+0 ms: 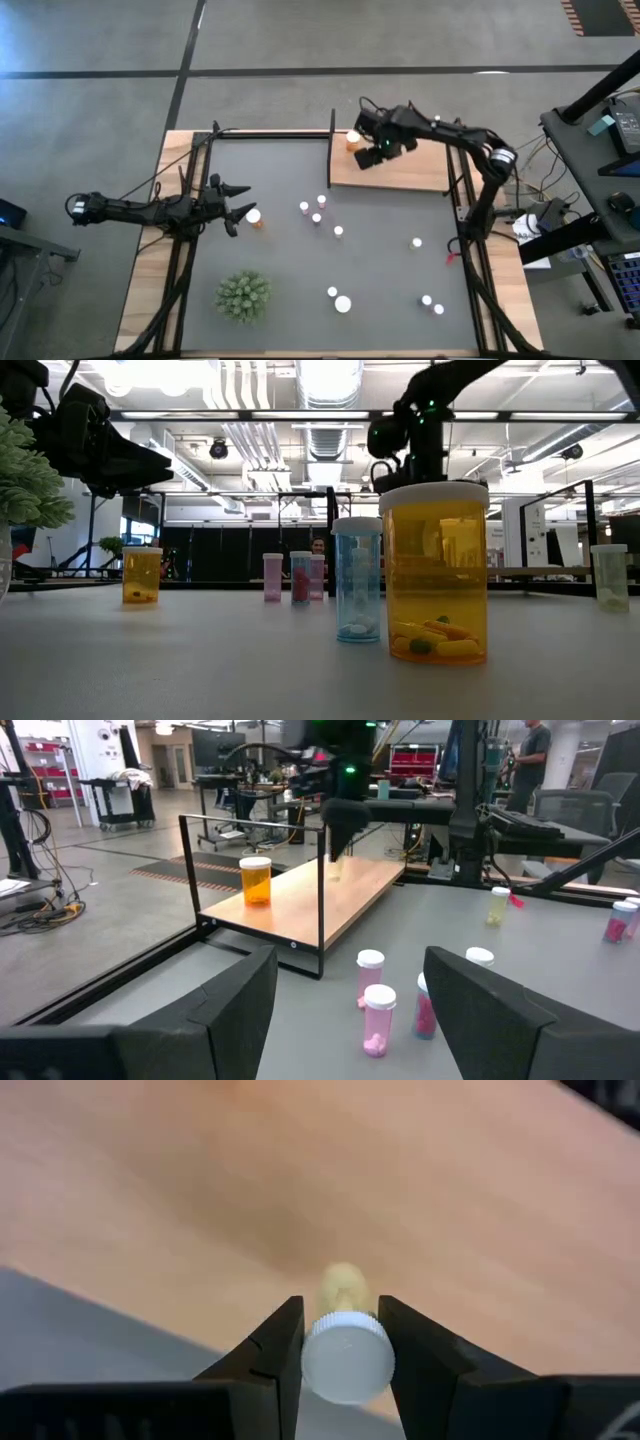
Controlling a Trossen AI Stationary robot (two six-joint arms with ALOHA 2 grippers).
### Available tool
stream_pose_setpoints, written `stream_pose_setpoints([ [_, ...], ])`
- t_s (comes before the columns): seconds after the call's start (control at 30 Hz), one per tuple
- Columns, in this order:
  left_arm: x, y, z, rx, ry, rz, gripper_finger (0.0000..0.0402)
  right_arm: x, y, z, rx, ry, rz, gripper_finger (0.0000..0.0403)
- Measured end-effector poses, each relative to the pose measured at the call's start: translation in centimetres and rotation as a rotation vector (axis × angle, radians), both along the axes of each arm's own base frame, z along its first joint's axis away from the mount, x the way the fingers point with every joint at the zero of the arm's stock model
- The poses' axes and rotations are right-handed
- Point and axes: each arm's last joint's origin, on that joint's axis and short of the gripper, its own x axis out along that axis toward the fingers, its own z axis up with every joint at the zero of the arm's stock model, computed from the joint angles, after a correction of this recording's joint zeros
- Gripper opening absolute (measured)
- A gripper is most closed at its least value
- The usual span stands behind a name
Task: Pick and place medicine bottles onto shelf by color
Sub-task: Put the top right yellow pill bottle on the shelf
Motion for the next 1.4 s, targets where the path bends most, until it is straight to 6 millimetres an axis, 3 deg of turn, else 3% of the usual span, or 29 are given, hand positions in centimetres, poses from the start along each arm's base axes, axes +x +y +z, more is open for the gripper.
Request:
stream_pose_setpoints([
  [0.27, 0.0, 0.0, 0.0, 0.0, 0.0, 0.0, 0.0238, -0.2, -6.2, -1.1, 0.054, -0.043, 0.018, 0.0109],
  [0.7, 0.0, 0.0, 0.0, 0.0, 0.0, 0.0, 0.0238, 2.4, -10.4, -1.5, 0.055, -0.037, 0.082, 0.0109],
  [1.4, 0.0, 0.0, 0.0, 0.0, 0.0, 0.0, 0.0238, 2.1, -10.5, -1.8, 0.139, -0.027, 0.056, 0.0109],
])
